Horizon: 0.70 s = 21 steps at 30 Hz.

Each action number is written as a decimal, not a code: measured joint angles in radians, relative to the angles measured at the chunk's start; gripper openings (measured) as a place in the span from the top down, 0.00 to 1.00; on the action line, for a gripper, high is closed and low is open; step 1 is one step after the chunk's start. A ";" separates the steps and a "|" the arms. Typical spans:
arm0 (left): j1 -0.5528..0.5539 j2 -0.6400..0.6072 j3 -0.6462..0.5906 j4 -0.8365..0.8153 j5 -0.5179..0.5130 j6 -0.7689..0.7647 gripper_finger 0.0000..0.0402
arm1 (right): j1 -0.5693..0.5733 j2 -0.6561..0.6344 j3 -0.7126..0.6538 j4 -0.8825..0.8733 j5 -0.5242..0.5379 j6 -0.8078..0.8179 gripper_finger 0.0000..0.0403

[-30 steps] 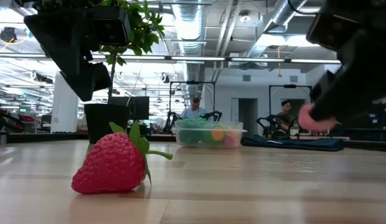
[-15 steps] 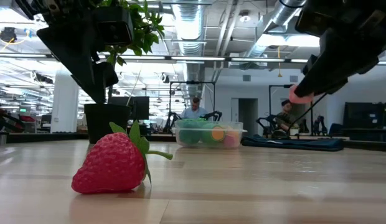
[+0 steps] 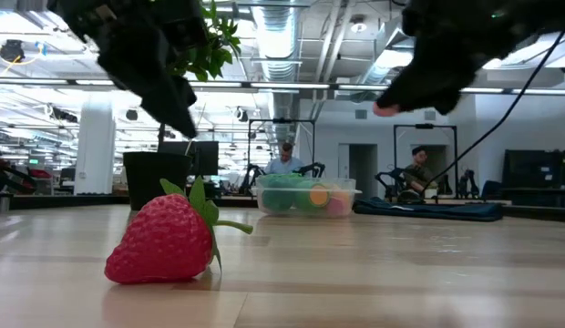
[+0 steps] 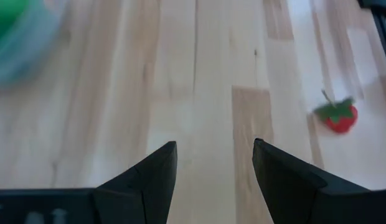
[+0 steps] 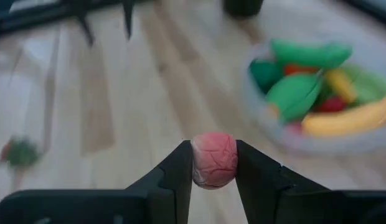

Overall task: Pick and placing Produce into tupperware
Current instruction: Put the pink peach into the transparent bin

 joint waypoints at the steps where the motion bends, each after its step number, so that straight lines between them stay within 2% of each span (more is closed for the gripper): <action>1: 0.000 0.000 0.000 0.014 -0.014 0.012 0.51 | -0.017 0.000 0.000 0.024 0.008 -0.019 0.75; 5: 0.000 0.000 0.000 0.058 -0.072 0.051 0.51 | -0.085 0.012 0.000 0.100 0.011 -0.091 0.75; 13: 0.000 0.000 0.000 0.098 -0.189 0.060 0.51 | -0.215 0.042 0.000 0.124 0.012 -0.156 0.75; 21: 0.000 0.000 0.000 0.101 -0.203 0.010 0.51 | -0.312 0.147 -0.002 0.199 0.000 -0.159 0.75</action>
